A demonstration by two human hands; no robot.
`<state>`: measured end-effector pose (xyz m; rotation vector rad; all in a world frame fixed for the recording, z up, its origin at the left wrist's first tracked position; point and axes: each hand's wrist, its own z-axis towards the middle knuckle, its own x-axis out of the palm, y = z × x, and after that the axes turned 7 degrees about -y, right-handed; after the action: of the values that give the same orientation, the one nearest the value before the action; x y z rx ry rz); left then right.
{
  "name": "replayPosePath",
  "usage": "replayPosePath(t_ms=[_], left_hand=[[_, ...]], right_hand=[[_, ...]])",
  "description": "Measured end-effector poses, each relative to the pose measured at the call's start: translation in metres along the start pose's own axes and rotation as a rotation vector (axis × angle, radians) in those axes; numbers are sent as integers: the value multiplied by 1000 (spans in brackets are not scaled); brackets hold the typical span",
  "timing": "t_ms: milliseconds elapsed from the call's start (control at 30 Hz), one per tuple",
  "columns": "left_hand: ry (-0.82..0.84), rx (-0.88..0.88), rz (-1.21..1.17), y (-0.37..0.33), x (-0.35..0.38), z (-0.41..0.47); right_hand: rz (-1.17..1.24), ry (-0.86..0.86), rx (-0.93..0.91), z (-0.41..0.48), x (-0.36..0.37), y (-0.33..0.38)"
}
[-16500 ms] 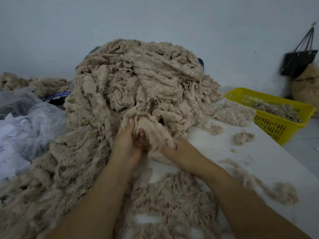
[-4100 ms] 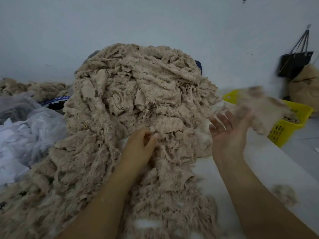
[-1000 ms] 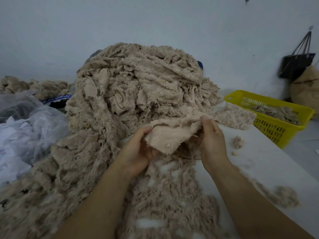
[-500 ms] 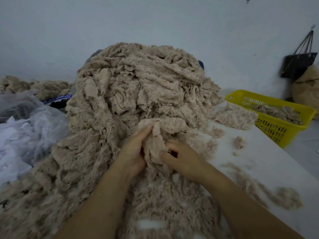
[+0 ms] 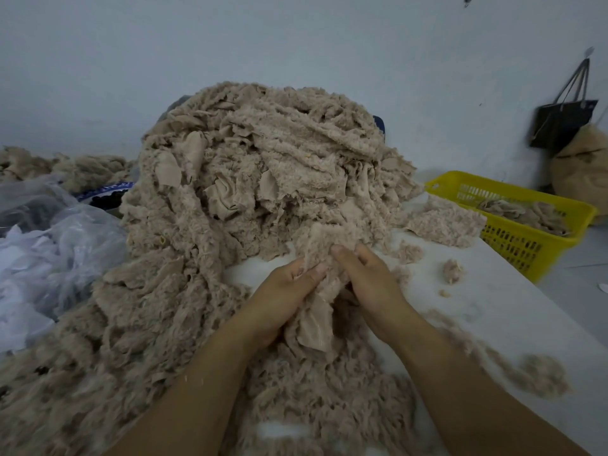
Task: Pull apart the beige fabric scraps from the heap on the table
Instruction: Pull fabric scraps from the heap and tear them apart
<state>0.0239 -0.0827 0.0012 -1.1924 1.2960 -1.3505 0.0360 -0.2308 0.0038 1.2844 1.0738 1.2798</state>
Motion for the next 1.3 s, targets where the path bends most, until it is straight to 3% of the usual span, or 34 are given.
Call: replayPosePath(t_ms=[133, 267, 400, 533, 600, 733, 800, 900, 967, 1067, 1167, 1233, 1300], left_hand=[[7, 1, 34, -3, -1, -1], [-56, -59, 29, -10, -1, -3], [-130, -115, -243, -13, -7, -3], [-152, -29, -490, -15, -20, 3], [-215, -28, -612, -18, -27, 5], [-311, -63, -778, -13, -39, 9], [-340, -73, -830, -11, -43, 12], [-334, -78, -838, -11, -40, 13], [-329, -110, -819, -11, -35, 15], [-365, -134, -760, -12, -26, 16], [-353, -53, -755, -14, -19, 16], [-327, 58, -619, -17, -10, 11], [-341, 135, -304, -14, -1, 6]], right_hand=[[127, -94, 42, 5, -5, 4], [106, -104, 57, 10, -8, 1], [107, -248, -58, 15, -18, 1], [192, -346, -59, 20, -29, 6], [49, -252, -48, 17, -30, 11], [-571, 409, -58, -7, -15, 3], [-712, 380, -190, -10, -6, -3], [-508, 108, -351, -5, -6, -1], [-457, 184, -341, -5, -4, 1], [-596, 407, -287, -9, 6, -8], [-564, 324, -281, -5, 8, -10], [-304, 175, -85, -1, 3, -4], [91, 152, 128, -1, -1, 2]])
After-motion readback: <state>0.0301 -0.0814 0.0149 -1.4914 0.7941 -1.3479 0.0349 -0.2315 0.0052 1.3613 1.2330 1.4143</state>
